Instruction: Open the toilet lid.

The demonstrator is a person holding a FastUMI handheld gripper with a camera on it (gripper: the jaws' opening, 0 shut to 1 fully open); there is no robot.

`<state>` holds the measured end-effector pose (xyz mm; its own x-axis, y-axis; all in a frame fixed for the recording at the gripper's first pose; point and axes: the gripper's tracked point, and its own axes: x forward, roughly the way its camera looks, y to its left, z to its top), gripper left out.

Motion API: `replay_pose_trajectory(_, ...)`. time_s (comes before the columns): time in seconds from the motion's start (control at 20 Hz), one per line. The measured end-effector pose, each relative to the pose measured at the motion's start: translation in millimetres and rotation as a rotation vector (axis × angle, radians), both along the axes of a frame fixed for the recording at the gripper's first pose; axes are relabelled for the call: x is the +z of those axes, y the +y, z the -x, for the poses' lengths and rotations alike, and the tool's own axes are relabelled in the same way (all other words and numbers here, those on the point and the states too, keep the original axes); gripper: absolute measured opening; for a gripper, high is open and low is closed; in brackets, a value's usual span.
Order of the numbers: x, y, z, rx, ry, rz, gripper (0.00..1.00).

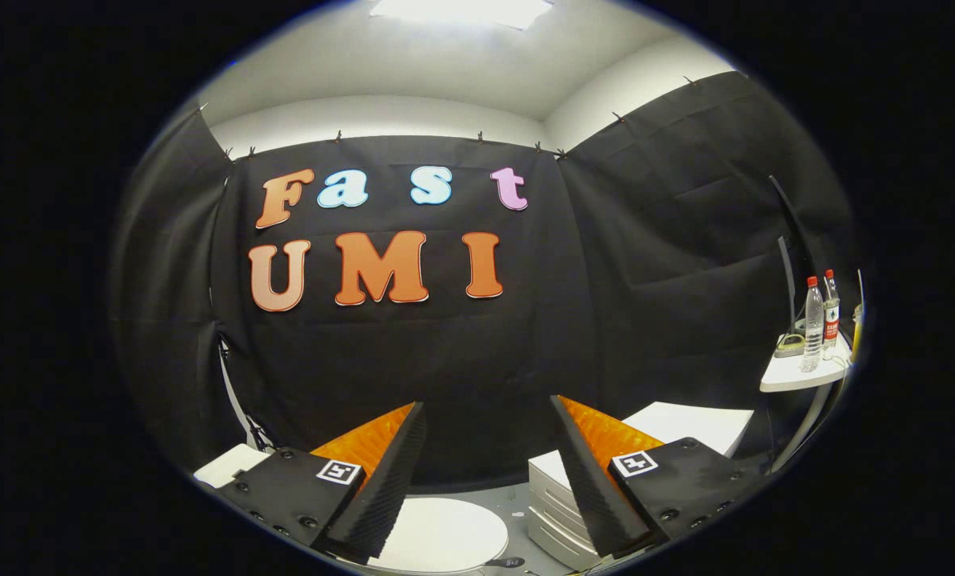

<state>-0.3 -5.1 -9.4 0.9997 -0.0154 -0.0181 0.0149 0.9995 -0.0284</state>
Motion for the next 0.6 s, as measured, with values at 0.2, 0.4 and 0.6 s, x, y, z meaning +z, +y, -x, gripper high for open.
replay_pose_trajectory(0.2,-24,-8,-7,-0.013,-0.007,-0.019,0.98)
replay_pose_trajectory(0.4,-69,-23,-13,-0.041,-0.007,-0.064,0.98)
replay_pose_trajectory(0.6,-126,-40,-14,-0.077,0.03,-0.12,0.98)
